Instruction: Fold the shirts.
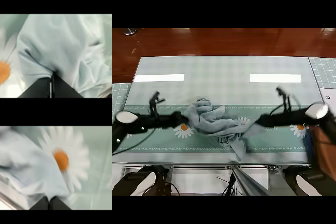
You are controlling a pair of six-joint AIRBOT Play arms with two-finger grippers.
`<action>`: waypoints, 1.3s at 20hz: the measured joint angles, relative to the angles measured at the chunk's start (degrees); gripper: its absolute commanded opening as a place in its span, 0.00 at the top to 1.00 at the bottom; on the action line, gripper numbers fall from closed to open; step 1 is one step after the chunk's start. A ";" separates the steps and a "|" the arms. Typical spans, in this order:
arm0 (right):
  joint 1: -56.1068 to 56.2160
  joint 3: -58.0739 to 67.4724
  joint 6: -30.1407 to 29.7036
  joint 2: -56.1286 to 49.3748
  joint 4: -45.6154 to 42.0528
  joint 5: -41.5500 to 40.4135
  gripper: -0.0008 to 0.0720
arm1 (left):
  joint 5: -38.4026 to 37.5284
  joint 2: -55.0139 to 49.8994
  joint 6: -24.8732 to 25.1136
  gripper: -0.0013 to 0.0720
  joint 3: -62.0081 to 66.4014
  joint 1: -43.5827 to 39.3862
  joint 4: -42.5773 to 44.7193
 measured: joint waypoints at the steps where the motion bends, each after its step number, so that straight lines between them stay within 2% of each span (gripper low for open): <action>1: -1.38 7.19 0.02 -0.17 -1.77 1.18 0.95 | -0.31 0.83 0.13 0.95 5.03 0.35 -0.33; 7: -7.48 59.56 0.39 -0.46 -8.50 7.39 0.95 | -1.42 4.17 -1.51 0.95 45.53 1.16 -1.57; 9: -8.02 72.52 0.42 0.42 -9.38 8.68 0.95 | -1.64 5.42 -2.27 0.95 57.46 1.22 -1.01; 11: -8.31 79.82 0.42 2.86 -10.34 9.01 0.95 | -1.46 7.32 -3.50 0.95 66.73 1.25 1.42; 14: -8.50 84.83 0.39 7.48 -12.31 8.94 0.95 | -1.46 11.76 -4.11 0.95 75.08 1.25 5.07; 18: -8.61 87.06 0.20 11.91 -15.21 9.49 0.95 | -2.69 18.01 -4.50 0.95 78.93 1.25 7.39; 26: -8.61 83.97 0.13 14.10 -16.72 15.91 0.95 | -15.58 21.62 -6.97 0.95 78.40 1.31 9.88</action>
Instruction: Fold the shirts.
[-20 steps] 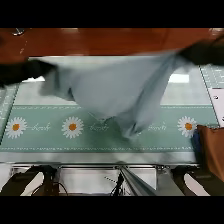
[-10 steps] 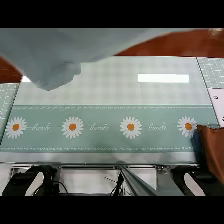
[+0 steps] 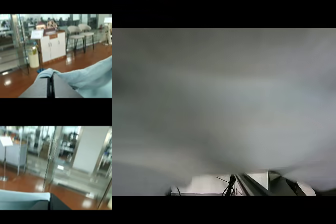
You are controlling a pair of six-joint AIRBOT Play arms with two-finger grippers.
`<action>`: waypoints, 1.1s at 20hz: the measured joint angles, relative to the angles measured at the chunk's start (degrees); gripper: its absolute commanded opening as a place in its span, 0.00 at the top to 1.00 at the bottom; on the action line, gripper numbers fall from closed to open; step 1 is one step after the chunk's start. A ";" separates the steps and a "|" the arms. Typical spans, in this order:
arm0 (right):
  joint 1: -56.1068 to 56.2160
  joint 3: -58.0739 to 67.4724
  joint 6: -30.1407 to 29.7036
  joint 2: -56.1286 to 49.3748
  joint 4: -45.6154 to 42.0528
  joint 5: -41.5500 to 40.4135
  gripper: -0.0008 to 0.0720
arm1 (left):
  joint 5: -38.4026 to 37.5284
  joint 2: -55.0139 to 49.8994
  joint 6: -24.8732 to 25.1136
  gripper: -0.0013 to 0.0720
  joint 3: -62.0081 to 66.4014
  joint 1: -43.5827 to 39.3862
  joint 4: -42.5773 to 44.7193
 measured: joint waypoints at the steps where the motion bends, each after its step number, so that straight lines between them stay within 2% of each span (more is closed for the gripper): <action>1: 0.00 -1.90 0.00 0.11 -0.07 0.87 0.95 | -0.98 -0.11 -0.59 0.95 -1.36 0.00 0.31; 7: 0.00 -18.75 -0.07 -1.97 -0.35 3.10 0.95 | -2.14 -2.38 -1.86 0.95 -19.98 -0.20 -0.20; 12: 0.00 -27.58 -0.20 -13.16 -1.07 -1.22 0.95 | 5.95 -12.50 2.01 0.95 -35.76 -2.69 -2.03; 16: 0.00 -29.31 1.79 -27.26 -1.11 -7.69 0.95 | 14.01 -27.74 4.04 0.95 -36.92 -4.76 -2.73; 22: -0.07 -29.29 5.29 -45.88 7.93 -20.70 0.95 | 17.46 -45.42 4.83 0.95 -34.60 -5.92 -5.66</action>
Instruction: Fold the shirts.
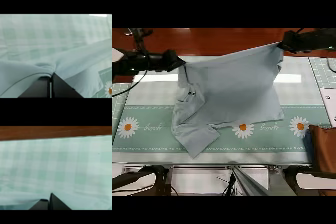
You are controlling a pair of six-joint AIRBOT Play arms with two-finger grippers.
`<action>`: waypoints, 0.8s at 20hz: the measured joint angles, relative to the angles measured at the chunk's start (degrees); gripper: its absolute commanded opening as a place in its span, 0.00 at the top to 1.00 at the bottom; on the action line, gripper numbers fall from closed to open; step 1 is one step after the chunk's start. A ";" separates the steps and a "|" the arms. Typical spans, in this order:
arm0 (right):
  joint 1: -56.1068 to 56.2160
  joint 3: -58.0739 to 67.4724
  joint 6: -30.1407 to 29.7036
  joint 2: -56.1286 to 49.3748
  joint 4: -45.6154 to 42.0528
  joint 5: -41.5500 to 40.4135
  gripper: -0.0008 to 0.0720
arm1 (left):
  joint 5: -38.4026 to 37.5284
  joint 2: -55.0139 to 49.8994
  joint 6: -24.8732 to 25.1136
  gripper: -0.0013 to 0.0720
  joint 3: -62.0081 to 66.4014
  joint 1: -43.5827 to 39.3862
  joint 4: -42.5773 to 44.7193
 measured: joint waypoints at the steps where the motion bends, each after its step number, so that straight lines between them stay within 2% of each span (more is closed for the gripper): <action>1: -0.13 0.07 0.85 -2.49 2.21 -1.97 0.94 | 0.31 -1.57 0.02 0.90 0.17 -0.07 -0.57; 2: -0.44 0.07 1.51 -4.63 4.28 -3.10 0.60 | 0.09 -3.06 0.02 0.43 0.26 -0.09 -0.85; 3: -0.87 0.11 2.23 -6.71 6.38 -3.91 0.10 | -0.57 -4.07 0.00 0.01 0.31 -0.07 -0.90; 7: -4.11 0.13 3.17 -10.29 11.58 -3.63 0.12 | -6.88 -5.95 -1.29 0.02 0.68 1.99 1.57; 9: -7.28 0.13 2.86 -9.77 11.61 0.33 0.13 | -12.85 -6.16 -2.34 0.02 0.57 4.92 5.51; 12: -12.96 -0.57 -0.31 -7.39 3.91 10.78 0.13 | -21.81 -4.37 -2.89 0.02 -3.48 11.43 11.45; 14: -16.79 -4.33 -1.77 -4.63 -2.03 16.31 0.14 | -24.00 -1.14 -2.99 0.02 -9.77 16.68 13.38; 16: -20.44 -12.22 -2.49 -0.46 -4.35 17.31 0.14 | -23.69 2.91 -2.99 0.02 -17.64 22.60 14.43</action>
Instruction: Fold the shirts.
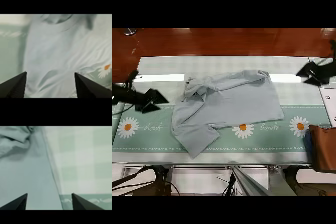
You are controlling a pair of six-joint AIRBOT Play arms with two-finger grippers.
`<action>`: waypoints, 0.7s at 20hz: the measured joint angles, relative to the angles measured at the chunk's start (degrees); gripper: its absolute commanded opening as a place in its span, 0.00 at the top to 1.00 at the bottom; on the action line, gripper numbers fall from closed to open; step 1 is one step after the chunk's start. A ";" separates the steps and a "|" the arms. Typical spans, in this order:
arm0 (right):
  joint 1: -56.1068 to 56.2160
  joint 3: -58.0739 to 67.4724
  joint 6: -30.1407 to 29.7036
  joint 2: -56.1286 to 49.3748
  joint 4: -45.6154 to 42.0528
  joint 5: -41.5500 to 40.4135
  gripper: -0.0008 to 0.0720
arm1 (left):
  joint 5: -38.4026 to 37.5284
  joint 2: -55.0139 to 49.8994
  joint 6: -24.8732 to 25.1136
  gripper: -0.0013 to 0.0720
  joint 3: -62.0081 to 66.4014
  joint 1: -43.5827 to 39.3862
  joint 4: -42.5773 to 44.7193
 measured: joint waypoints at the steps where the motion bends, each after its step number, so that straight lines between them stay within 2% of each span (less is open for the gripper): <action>1: -1.51 -5.51 -0.76 2.89 0.72 -0.92 0.14 | 0.79 1.92 0.22 0.02 -4.11 2.89 0.28; 4: -3.91 -22.03 -4.63 11.41 5.70 -5.44 0.14 | 2.45 6.71 3.93 0.02 -15.93 10.29 -2.54; 7: -4.81 -34.56 -8.24 18.23 9.99 -8.61 0.14 | 4.28 8.57 7.82 0.02 -23.93 13.81 -6.67; 14: -5.29 -43.78 -10.73 23.65 14.05 -10.40 0.14 | 9.88 9.46 12.96 0.02 -31.82 11.91 -13.94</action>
